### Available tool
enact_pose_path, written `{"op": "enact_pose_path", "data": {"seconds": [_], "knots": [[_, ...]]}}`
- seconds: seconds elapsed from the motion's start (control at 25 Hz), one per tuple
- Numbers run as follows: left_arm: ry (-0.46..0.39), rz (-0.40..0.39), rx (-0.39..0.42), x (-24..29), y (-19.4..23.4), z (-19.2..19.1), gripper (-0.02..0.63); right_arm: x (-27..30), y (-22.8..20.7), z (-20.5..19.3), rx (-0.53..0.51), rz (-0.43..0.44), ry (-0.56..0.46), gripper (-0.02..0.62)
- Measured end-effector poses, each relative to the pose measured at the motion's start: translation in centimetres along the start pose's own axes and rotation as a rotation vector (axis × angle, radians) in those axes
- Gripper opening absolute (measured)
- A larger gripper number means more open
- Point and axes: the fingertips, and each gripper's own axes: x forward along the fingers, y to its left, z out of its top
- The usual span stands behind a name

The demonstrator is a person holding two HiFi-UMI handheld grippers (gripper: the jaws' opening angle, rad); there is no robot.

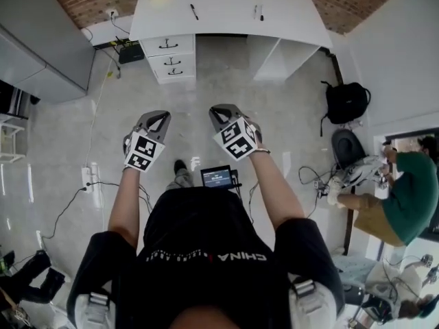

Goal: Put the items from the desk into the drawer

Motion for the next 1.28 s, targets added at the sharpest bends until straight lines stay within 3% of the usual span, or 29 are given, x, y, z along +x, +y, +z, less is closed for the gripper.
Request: {"op": "enact_pose_path", "data": {"seconds": [0.24, 0.56, 0.92, 1.28], "knots": [[-0.018, -0.065, 0.013, 1.3, 7.0, -0.8, 0.012, 5.1, -1.6, 3.9, 0.048, -0.046, 0.028, 0.015], [-0.014, -0.135, 0.020, 4.2, 10.8, -1.8, 0.012, 9.1, -4.0, 4.6, 0.089, -0.097, 0.078, 0.016], [0.020, -0.142, -0.020, 11.1, 14.9, -1.7, 0.012, 15.6, -9.4, 5.3, 0.065, -0.009, 0.070, 0.017], [0.052, -0.081, -0.059, 20.7, 22.8, 2.4, 0.012, 23.5, -21.2, 7.6, 0.092, 0.061, 0.060, 0.015]]}}
